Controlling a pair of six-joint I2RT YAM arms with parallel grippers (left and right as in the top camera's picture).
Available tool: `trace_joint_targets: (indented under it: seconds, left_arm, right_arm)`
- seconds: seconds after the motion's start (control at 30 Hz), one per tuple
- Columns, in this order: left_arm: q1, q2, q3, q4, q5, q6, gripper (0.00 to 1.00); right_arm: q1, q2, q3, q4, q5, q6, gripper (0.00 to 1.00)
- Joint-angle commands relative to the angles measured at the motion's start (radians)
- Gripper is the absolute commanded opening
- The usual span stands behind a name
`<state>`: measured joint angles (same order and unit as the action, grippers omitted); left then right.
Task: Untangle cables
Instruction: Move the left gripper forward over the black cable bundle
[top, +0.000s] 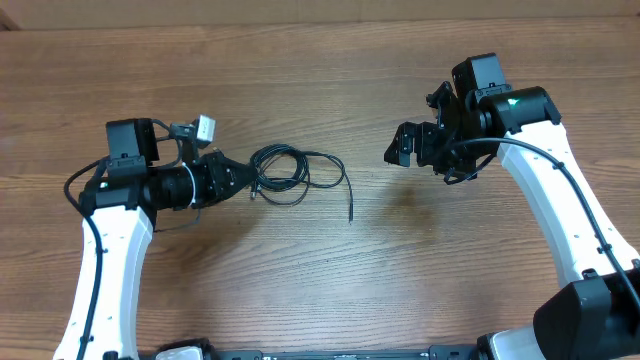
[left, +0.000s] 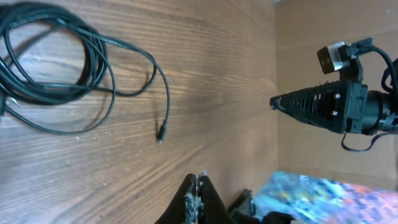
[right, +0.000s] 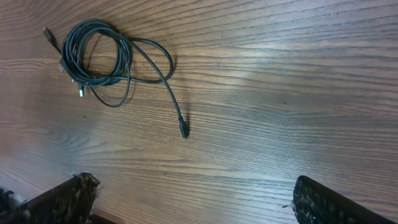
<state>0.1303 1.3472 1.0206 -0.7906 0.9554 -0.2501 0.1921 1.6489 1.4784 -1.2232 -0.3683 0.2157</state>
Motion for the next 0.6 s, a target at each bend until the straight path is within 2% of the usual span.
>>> trace_joint_targets:
  seconds: [0.0,0.13,0.27,0.3,0.4,0.57]
  left_arm:
    - [-0.035,0.038,0.022,-0.003,-0.003,-0.024,0.04]
    - [-0.096,0.069,0.022,0.001,-0.098,-0.028,0.05]
    - [-0.156,0.101,0.022,0.006,-0.280,-0.098,0.18]
    - [-0.181,0.116,0.022,0.006,-0.386,-0.157,0.25]
    - [-0.212,0.142,0.022,0.018,-0.487,-0.215,0.40]
    - [-0.275,0.212,0.022,0.038,-0.621,-0.245,0.46]
  right_arm:
    - [0.003,-0.001,0.026,0.003,-0.008,-0.004,1.00]
    - [0.003,-0.001,0.026,0.003,-0.008,-0.004,1.00]
    - [0.003,-0.001,0.026,0.003,-0.008,-0.004,1.00]
    - [0.003,-0.001,0.026,0.003,-0.008,-0.004,1.00]
    - [0.003,-0.001,0.026,0.003,-0.008,-0.004,1.00]
    - [0.003,-0.001,0.026,0.003,-0.008,-0.004,1.00]
